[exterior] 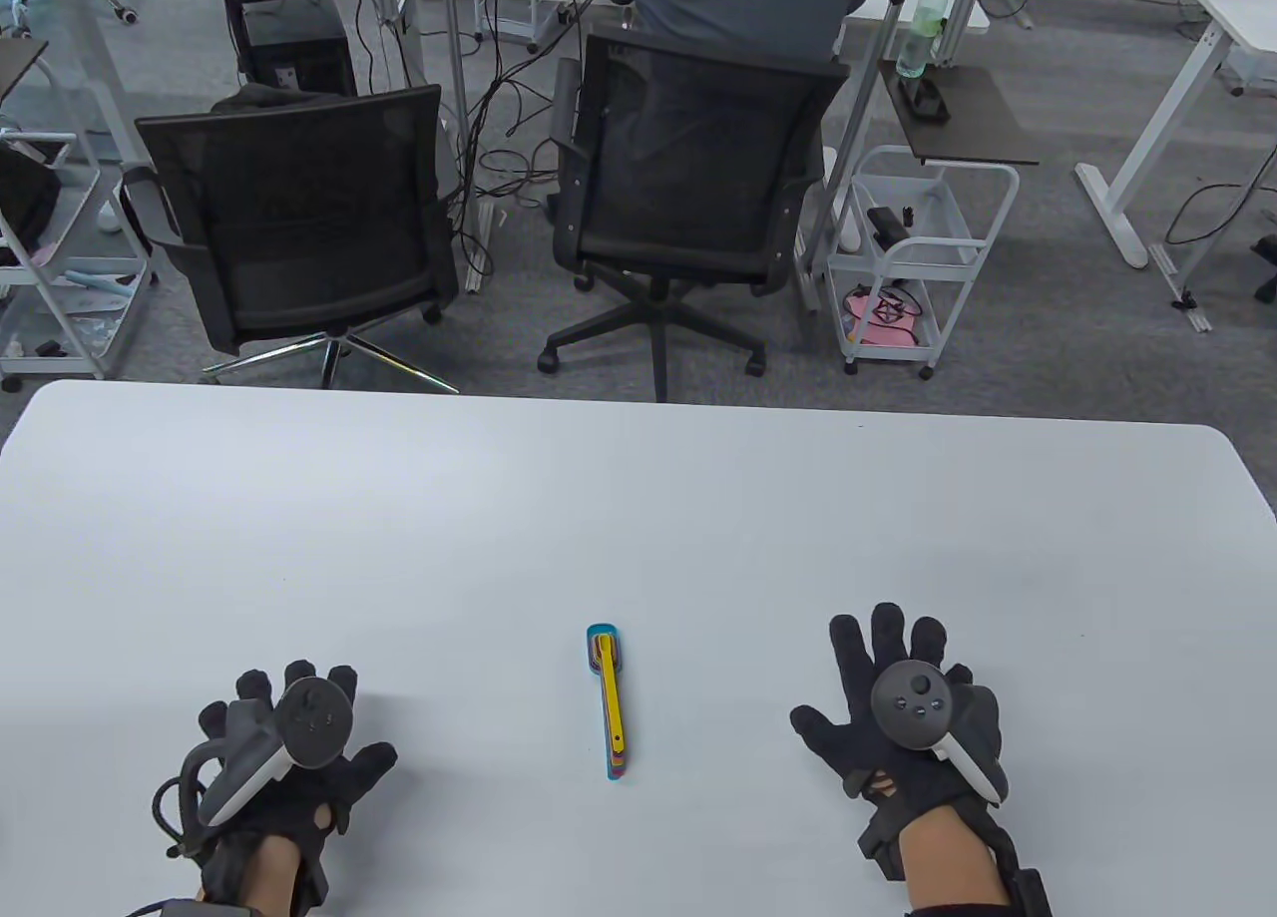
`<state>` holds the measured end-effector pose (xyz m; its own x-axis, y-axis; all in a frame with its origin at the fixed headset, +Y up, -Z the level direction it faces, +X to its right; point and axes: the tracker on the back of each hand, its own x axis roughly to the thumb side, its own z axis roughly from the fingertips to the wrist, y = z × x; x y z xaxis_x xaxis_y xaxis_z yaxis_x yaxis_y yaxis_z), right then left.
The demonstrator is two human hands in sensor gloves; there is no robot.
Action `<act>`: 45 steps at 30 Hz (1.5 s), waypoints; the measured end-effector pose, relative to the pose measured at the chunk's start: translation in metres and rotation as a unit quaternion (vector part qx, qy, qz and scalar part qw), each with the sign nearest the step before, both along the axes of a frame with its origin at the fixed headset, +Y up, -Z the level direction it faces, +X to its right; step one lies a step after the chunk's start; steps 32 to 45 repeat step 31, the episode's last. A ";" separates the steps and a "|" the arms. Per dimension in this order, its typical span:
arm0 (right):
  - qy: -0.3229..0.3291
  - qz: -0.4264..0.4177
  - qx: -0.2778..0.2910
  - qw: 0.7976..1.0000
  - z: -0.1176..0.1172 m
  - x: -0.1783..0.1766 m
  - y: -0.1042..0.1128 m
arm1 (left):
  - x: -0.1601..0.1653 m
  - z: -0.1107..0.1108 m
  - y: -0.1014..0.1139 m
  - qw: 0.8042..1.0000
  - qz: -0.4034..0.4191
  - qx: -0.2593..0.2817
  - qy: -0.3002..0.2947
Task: Nest measuring spoons
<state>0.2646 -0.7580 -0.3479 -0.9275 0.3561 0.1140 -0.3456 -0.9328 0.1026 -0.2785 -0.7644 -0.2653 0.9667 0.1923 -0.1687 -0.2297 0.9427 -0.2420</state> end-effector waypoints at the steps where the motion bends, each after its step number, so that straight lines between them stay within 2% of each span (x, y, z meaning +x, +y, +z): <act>1: 0.003 0.006 -0.002 1.000 0.000 0.004 -0.004 | 0.000 0.000 0.000 1.000 -0.002 0.002 0.000; 9: -0.008 0.019 -0.029 0.999 0.003 0.025 -0.028 | 0.003 0.000 0.002 1.000 -0.016 0.008 0.002; 11: -0.013 -0.006 -0.044 0.999 0.004 0.031 -0.030 | 0.003 -0.001 0.002 1.000 -0.017 0.008 0.001; 18: -0.020 -0.037 -0.052 0.998 0.006 0.033 -0.032 | 0.005 -0.001 0.000 1.000 -0.020 0.008 -0.002; 45: -0.010 -0.053 -0.052 0.997 0.005 0.029 -0.031 | 0.005 0.000 -0.002 1.000 -0.018 0.008 -0.002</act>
